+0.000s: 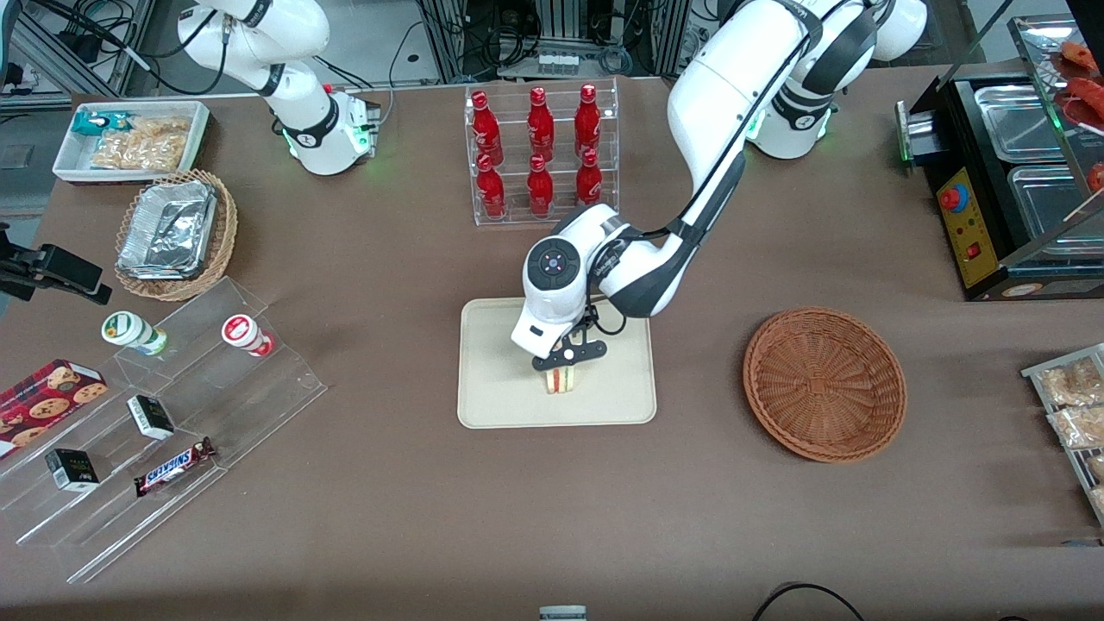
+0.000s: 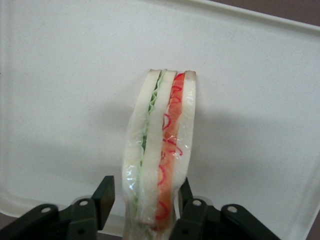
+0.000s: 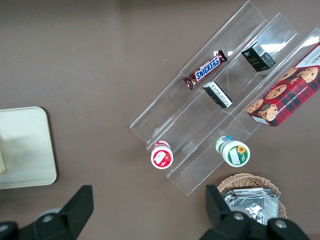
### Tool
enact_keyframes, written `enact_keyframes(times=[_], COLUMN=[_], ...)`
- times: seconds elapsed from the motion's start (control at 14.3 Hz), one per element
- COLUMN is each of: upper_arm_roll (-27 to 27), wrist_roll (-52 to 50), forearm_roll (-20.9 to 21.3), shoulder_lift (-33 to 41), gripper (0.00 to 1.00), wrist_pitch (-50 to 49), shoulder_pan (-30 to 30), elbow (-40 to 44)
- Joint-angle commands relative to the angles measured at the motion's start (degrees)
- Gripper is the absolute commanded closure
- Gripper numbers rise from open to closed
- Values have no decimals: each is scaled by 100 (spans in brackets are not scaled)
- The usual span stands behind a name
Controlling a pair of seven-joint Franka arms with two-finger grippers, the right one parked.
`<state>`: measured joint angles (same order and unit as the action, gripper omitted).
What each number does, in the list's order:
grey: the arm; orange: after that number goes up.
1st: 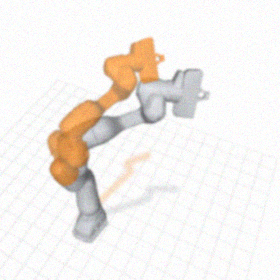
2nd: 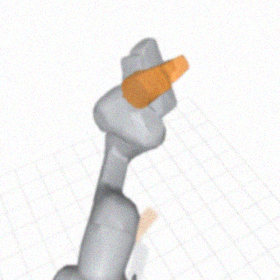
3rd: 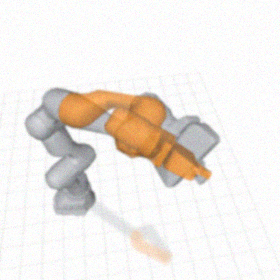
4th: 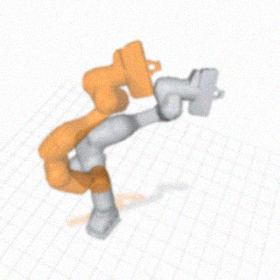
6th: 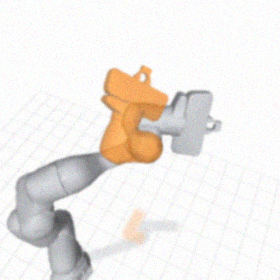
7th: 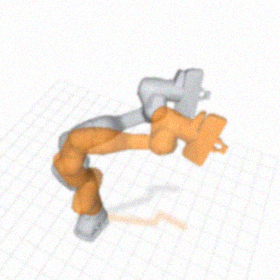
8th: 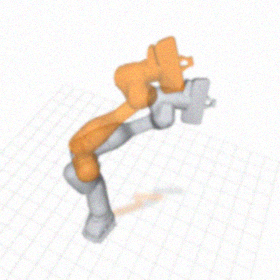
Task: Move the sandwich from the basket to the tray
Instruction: 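Lift the sandwich and carry it over the cream tray, then lower the sandwich onto the tray and open the left gripper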
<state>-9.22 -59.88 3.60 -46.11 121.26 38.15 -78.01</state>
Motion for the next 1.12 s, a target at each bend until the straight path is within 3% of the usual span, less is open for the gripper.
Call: enact_keyframes(times=[0.0, 0.28, 0.63, 1.05], upper_arm_roll=[43, 60, 87, 87], wrist_roll=[-33, -51, 624, 775], forearm_roll=[124, 141, 54, 27], shoulder_lift=[14, 488, 1384, 1842], gripper=[0, 0, 0, 0], wrist_pitch=[-15, -129, -1225, -2500], shoulder_pan=[8, -18, -509, -1299], elbow=[154, 85, -12, -30])
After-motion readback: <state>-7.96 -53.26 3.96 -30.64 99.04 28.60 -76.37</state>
